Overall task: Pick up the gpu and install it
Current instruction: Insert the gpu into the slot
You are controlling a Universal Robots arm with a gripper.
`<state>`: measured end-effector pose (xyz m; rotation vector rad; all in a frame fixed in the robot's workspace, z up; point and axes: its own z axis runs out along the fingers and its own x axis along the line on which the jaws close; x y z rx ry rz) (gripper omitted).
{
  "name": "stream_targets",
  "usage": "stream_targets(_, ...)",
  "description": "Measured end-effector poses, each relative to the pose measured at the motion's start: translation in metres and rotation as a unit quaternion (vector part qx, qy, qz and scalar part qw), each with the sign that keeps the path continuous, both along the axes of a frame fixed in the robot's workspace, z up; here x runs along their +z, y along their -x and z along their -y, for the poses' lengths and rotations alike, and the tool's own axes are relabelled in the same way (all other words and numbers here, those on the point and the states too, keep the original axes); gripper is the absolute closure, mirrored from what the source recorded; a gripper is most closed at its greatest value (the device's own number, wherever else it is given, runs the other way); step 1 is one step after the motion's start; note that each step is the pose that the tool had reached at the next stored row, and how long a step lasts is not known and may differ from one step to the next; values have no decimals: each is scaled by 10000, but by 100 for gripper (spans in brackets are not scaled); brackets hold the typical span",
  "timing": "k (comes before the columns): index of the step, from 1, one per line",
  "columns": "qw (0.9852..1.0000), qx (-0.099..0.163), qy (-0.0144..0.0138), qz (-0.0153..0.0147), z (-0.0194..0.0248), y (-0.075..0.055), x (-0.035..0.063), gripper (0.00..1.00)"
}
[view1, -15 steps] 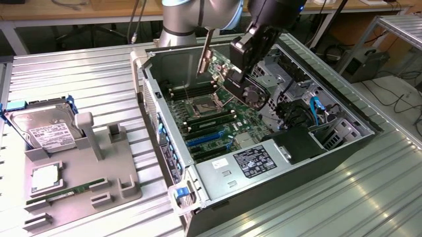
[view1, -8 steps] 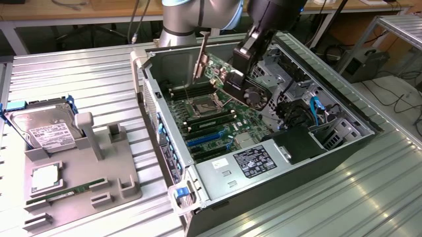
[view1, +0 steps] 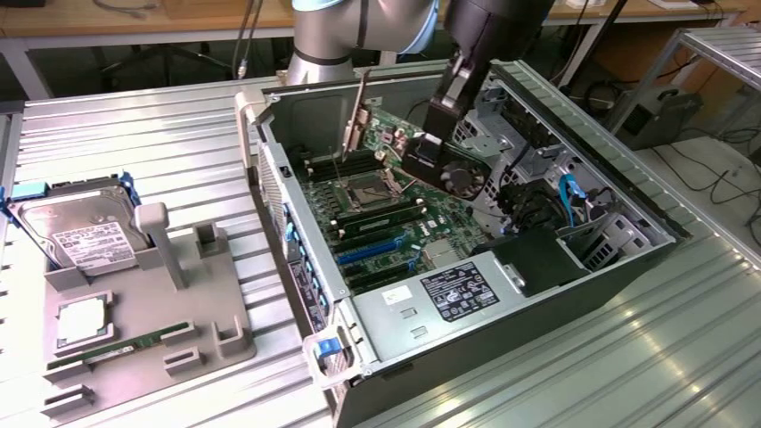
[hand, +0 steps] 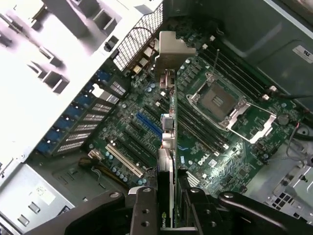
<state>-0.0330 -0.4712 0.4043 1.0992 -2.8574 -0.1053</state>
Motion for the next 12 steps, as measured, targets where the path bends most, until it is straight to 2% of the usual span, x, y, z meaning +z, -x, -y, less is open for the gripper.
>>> stream_targets(2, 9998, 201, -2, 0, 0, 0, -19, 74)
stream_targets(5, 9982, 593, -9, 0, 0, 0, -53, 74)
stream_targets(8, 9954, 958, -18, 0, 0, 0, -83, 74)
stream_targets(12, 9902, 1395, -39, 2, 0, 0, -111, 74)
